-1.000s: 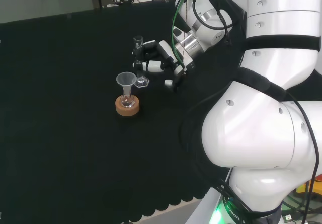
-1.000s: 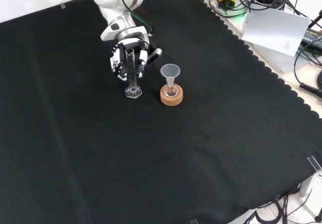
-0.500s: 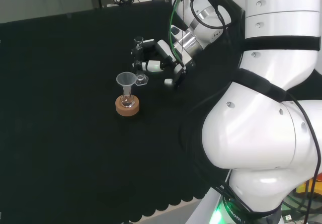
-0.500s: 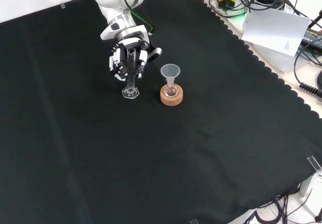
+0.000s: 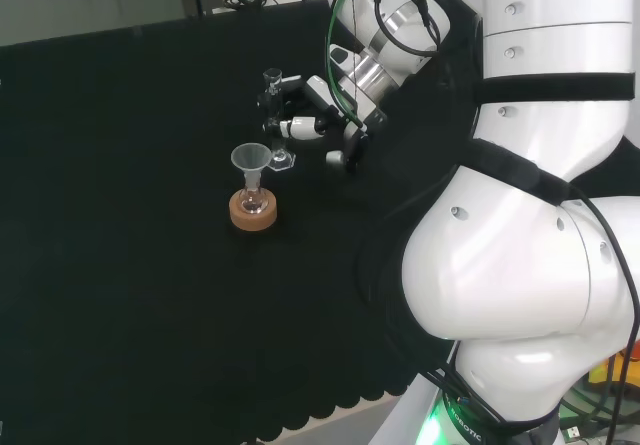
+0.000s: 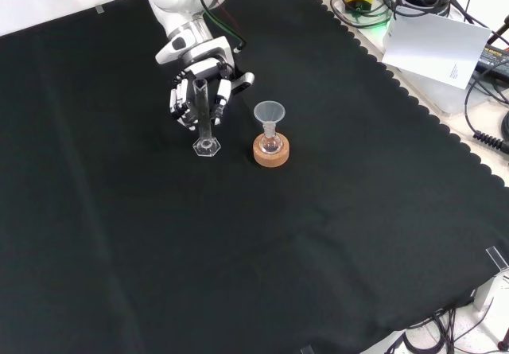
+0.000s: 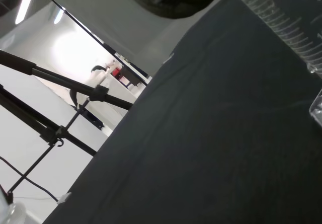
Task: Put the graduated cylinder back on the table.
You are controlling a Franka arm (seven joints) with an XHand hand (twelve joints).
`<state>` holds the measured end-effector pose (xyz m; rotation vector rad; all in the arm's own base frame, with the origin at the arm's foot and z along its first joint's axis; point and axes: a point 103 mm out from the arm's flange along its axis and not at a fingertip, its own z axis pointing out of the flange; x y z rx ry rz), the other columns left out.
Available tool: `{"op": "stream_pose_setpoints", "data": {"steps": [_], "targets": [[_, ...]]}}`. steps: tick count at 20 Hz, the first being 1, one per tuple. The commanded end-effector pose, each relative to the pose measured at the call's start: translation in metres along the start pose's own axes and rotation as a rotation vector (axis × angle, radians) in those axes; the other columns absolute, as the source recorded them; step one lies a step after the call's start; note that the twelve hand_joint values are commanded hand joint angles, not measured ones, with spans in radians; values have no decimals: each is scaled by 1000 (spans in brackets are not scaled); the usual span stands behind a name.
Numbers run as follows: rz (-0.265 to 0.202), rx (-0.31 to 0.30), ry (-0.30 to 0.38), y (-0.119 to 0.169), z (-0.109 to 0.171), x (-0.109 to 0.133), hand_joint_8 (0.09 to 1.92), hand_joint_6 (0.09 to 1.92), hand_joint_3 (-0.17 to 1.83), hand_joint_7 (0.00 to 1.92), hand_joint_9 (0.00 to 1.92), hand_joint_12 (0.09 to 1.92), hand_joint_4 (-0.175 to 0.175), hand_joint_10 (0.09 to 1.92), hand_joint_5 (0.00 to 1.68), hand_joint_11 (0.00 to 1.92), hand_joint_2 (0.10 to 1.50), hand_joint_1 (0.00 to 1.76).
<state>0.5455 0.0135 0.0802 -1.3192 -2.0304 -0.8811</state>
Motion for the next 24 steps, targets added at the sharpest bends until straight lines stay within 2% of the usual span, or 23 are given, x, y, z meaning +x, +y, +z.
{"op": "stream_pose_setpoints", "data": {"steps": [1,9,15,19,24], "targets": [[14,17,2,2,-3,-3,592,658,-175,889,1205,1087,-2,87,792,802,942,1126],[9,14,2,2,-7,0,621,694,-175,794,1125,1169,-24,87,655,672,921,1091],[3,21,-2,0,-18,9,662,618,-175,613,981,1272,-57,87,420,475,877,1000],[1,12,-10,-2,-27,16,685,563,-175,549,934,1293,-62,87,394,420,868,966],[4,2,-38,-7,-49,33,698,495,-175,465,871,1312,-67,87,373,363,856,926]]}}
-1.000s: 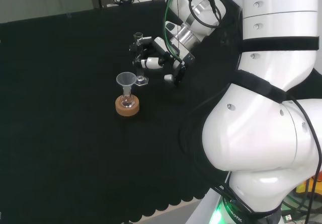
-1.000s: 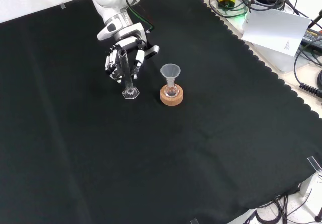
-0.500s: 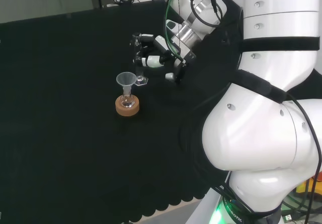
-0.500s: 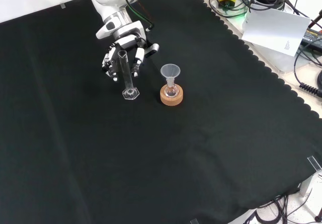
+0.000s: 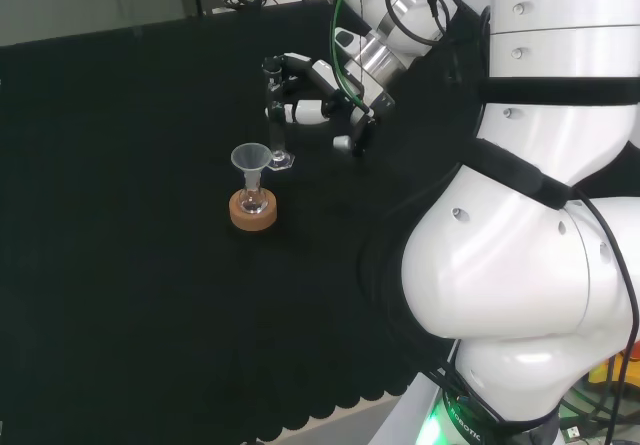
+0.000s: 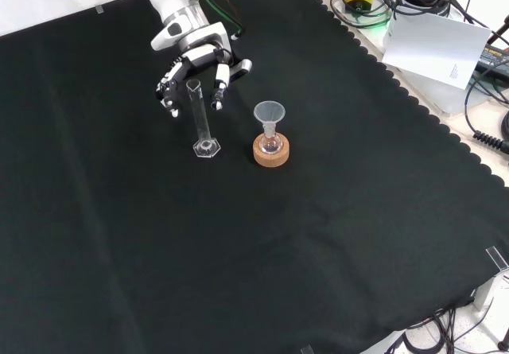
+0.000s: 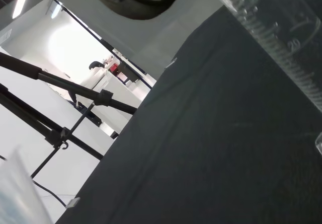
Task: Put the graduated cylinder back on the table.
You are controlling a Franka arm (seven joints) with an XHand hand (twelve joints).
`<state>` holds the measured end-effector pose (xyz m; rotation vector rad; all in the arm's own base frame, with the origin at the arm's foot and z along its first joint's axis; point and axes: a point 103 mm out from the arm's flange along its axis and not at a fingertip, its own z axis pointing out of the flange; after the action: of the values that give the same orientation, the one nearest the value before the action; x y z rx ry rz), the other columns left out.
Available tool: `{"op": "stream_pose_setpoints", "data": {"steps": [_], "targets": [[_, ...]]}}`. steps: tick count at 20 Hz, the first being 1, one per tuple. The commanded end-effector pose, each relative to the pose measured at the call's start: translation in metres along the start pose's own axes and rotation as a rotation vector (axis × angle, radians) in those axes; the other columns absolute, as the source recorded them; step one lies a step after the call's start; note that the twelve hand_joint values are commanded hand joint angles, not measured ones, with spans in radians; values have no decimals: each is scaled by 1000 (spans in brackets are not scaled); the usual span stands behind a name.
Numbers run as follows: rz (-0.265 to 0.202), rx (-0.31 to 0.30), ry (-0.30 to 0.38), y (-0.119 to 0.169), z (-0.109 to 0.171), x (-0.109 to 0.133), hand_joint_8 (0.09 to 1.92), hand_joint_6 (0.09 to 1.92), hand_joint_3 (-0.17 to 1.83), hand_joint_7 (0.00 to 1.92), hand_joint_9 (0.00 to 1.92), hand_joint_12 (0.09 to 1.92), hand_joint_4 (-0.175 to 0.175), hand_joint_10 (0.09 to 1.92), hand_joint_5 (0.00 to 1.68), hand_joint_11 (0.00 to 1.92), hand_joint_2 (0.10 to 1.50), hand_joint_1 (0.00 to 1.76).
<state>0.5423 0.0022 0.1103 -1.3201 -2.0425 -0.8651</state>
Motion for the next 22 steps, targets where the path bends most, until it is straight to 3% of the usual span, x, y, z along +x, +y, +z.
{"op": "stream_pose_setpoints", "data": {"steps": [1,13,22], "targets": [[4,-8,-41,-10,-30,21,701,480,-175,450,861,1317,-68,87,368,351,854,917],[71,-32,-205,-64,-111,72,722,297,-175,309,745,1377,-72,87,343,253,846,865],[151,11,-341,-115,-145,127,720,223,-175,248,687,1401,-68,87,355,213,855,854]]}}
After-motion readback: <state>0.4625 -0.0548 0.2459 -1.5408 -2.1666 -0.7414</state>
